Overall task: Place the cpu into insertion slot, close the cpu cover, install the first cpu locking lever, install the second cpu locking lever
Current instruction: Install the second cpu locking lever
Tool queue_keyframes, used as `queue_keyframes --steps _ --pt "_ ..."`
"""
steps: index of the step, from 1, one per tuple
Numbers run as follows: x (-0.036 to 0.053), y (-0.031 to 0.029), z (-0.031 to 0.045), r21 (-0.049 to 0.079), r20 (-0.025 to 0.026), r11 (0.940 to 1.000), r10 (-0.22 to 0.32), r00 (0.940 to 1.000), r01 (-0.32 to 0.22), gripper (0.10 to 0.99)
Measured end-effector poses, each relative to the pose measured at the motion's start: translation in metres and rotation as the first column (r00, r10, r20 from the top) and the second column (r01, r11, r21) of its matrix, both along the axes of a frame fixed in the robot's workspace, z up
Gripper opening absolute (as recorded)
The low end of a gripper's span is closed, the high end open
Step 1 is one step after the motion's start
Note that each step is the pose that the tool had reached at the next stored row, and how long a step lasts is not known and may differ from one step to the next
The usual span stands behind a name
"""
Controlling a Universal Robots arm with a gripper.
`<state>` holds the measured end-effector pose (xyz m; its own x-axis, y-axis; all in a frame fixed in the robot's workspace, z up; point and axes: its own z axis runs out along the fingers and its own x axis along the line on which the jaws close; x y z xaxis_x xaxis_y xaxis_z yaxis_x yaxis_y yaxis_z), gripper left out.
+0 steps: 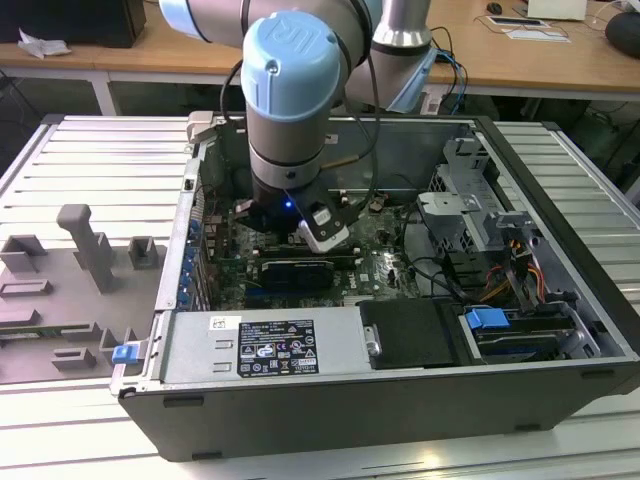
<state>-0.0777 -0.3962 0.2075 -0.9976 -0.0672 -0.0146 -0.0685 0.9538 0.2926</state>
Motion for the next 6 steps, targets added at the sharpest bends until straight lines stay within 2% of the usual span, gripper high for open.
queue_keyframes --steps 6 --pt "0.0 0.0004 0.0109 0.0 0.0 1.0 0.0 1.0 0.0 0.102"
